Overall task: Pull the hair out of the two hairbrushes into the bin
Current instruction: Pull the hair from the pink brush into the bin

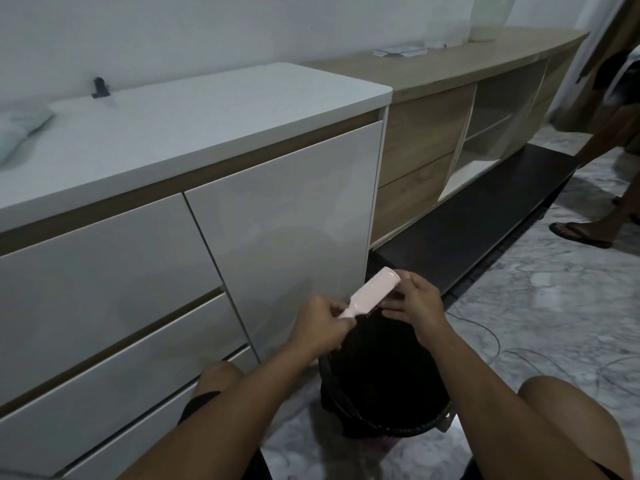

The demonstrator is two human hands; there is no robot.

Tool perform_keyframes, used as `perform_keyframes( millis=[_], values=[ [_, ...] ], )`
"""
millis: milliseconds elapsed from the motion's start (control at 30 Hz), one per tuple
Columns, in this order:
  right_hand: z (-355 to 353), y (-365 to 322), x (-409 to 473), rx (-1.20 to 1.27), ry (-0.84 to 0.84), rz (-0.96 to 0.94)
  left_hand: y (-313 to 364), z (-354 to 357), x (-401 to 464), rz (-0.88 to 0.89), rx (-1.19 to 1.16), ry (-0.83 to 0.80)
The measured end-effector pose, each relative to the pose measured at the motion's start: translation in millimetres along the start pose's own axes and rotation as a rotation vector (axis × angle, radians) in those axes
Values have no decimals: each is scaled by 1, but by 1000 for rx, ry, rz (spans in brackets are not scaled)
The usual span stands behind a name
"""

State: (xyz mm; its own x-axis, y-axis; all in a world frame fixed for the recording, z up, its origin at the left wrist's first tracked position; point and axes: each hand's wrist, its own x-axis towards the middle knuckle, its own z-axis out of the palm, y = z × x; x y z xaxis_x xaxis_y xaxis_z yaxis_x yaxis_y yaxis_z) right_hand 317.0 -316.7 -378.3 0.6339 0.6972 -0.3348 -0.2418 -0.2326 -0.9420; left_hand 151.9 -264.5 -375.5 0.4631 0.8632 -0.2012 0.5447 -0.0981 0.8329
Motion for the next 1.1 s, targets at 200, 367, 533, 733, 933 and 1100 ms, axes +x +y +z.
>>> perform_keyframes(
  millis=[200, 367, 533, 733, 933, 1100],
  values=[
    [1, 6, -1, -239, -284, -132, 10, -20, 4, -176, -271, -221],
    [3, 3, -3, -213, -139, -151, 10, -22, 1, -166, -204, -253],
    [-3, 1, 3, -112, 52, -84, 2, -17, -1, -142, -208, -237],
    [-6, -8, 8, 0, -66, 145, 3, -11, -2, -99, -230, -228],
    [-7, -1, 14, -13, -114, 104, 1, -14, 2, -89, -223, -241],
    [-4, 2, 11, -128, 32, -32, -2, -12, 1, -64, -140, -267]
  ],
)
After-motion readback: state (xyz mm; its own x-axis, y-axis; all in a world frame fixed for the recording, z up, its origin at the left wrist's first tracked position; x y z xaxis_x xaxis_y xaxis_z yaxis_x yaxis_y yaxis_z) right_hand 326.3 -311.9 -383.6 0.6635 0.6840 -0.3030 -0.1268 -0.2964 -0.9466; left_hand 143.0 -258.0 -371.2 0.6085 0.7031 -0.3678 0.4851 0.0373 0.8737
